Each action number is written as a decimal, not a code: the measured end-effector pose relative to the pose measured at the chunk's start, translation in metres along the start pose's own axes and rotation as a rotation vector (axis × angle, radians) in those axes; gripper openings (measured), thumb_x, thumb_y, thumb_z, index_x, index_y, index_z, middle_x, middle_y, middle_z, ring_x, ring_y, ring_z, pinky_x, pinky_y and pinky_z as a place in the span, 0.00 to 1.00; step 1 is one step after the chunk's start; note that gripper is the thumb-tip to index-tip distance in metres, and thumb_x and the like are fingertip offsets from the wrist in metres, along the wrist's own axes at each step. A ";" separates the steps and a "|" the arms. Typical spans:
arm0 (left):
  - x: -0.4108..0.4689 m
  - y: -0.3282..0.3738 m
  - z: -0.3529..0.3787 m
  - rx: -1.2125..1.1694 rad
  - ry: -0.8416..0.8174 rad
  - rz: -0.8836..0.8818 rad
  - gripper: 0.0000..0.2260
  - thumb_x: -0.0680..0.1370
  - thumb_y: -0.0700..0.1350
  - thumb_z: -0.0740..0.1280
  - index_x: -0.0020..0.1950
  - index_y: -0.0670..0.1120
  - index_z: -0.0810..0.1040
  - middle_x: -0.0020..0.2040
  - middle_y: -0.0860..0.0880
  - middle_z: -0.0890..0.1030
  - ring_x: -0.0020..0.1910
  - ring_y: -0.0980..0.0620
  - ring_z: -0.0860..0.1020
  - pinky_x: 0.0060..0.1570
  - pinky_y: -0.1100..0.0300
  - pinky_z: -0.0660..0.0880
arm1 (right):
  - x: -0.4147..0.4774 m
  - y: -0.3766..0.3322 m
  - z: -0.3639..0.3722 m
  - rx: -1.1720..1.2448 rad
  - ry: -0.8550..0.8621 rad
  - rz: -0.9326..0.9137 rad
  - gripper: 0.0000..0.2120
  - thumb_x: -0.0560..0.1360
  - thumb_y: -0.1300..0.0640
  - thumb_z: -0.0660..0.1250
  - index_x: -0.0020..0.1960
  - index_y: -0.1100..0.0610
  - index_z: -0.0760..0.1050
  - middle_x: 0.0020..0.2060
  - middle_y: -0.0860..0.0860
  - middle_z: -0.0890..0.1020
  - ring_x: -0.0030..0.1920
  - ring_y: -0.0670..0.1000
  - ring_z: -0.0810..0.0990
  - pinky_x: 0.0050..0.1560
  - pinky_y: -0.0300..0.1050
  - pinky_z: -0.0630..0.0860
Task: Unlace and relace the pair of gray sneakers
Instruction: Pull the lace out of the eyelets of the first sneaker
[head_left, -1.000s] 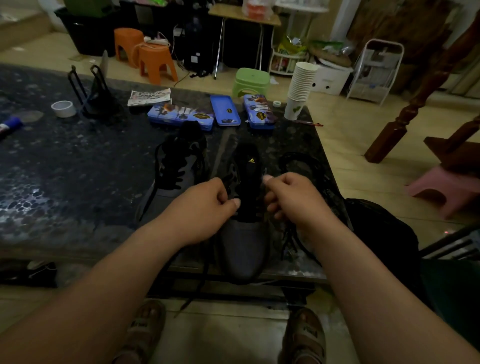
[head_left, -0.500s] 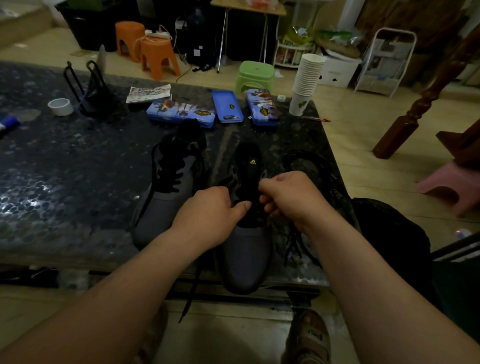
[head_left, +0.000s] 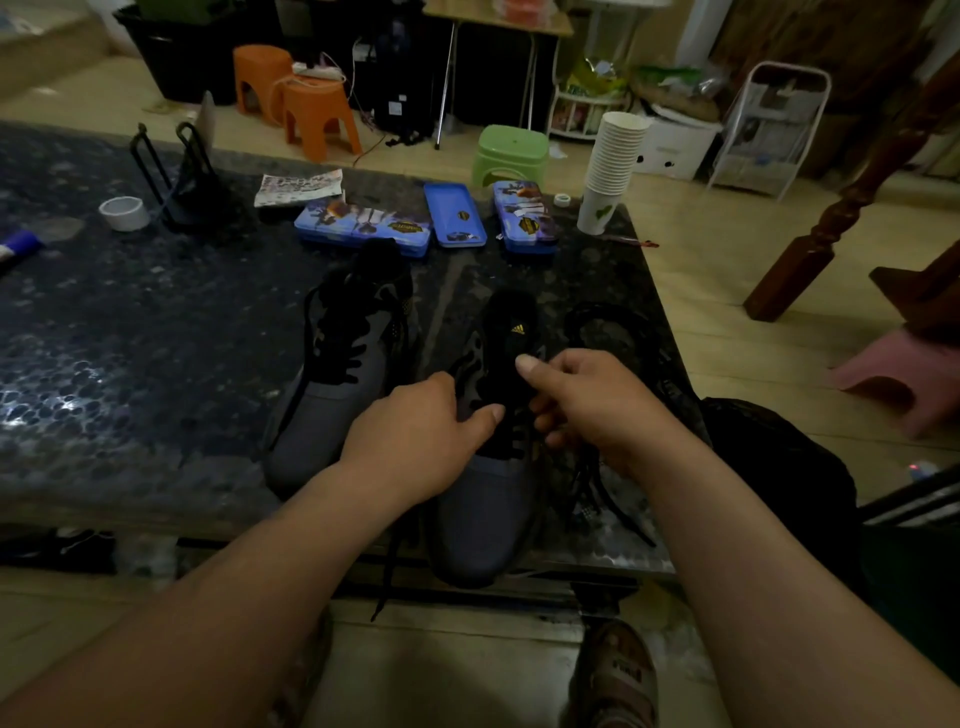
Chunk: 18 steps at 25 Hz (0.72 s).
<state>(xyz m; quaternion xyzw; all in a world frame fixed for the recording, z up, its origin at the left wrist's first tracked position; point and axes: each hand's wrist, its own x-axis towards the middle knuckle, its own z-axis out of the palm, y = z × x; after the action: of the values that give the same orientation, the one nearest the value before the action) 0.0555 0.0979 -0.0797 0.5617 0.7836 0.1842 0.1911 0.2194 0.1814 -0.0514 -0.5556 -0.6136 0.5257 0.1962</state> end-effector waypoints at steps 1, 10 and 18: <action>0.000 -0.001 0.002 0.028 -0.019 -0.012 0.25 0.78 0.71 0.60 0.47 0.49 0.70 0.44 0.49 0.80 0.43 0.46 0.79 0.39 0.53 0.74 | 0.000 0.001 0.000 -0.021 0.007 -0.037 0.14 0.81 0.48 0.70 0.45 0.59 0.78 0.37 0.54 0.83 0.36 0.52 0.81 0.37 0.47 0.80; 0.000 -0.003 0.014 -0.032 -0.097 -0.041 0.27 0.81 0.69 0.56 0.57 0.45 0.76 0.55 0.43 0.82 0.53 0.41 0.80 0.49 0.50 0.77 | -0.006 0.009 0.000 0.231 -0.029 0.018 0.07 0.76 0.62 0.69 0.39 0.59 0.78 0.35 0.54 0.84 0.43 0.54 0.83 0.47 0.49 0.81; -0.005 0.007 0.002 -0.069 0.187 0.001 0.22 0.79 0.68 0.61 0.53 0.49 0.64 0.52 0.48 0.78 0.48 0.41 0.79 0.40 0.49 0.72 | 0.006 0.001 0.011 -0.500 0.357 -0.650 0.10 0.79 0.60 0.66 0.56 0.50 0.82 0.51 0.49 0.77 0.52 0.47 0.79 0.54 0.43 0.76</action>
<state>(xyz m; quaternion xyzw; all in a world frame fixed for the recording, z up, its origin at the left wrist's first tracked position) 0.0638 0.0957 -0.0768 0.5354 0.7910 0.2629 0.1361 0.2090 0.1816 -0.0578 -0.4464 -0.8210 0.1680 0.3137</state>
